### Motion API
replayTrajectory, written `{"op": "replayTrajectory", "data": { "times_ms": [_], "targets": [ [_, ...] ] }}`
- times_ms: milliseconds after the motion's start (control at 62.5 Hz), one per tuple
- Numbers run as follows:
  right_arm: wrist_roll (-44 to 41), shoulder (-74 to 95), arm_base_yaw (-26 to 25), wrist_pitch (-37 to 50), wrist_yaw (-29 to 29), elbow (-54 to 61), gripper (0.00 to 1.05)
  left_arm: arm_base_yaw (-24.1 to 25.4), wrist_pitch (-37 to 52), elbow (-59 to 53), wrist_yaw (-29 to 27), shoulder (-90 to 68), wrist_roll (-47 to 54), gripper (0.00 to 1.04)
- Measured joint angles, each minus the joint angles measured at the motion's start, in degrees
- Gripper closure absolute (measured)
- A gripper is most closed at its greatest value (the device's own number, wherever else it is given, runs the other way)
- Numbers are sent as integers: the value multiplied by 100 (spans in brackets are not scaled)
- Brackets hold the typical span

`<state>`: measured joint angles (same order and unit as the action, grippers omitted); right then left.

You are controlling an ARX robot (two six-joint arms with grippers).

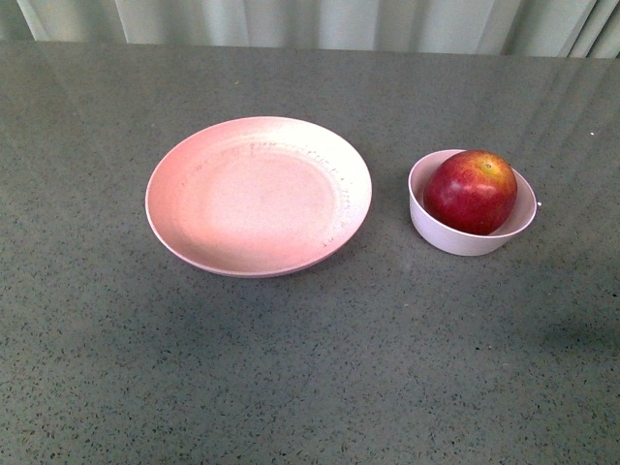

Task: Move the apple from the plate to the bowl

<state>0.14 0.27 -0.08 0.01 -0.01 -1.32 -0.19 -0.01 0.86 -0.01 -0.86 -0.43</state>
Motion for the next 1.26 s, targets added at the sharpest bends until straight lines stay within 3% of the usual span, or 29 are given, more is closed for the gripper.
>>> {"op": "replayTrajectory", "data": {
  "times_ms": [64, 608, 1264],
  "targets": [
    [0, 0, -2, 0, 2, 0, 9, 0, 0, 0, 2, 0, -2, 101],
    [2, 0, 0, 0, 2, 0, 9, 0, 0, 0, 2, 0, 2, 8],
    [0, 0, -2, 0, 2, 0, 9, 0, 0, 0, 0, 0, 13, 9]
  ]
}}
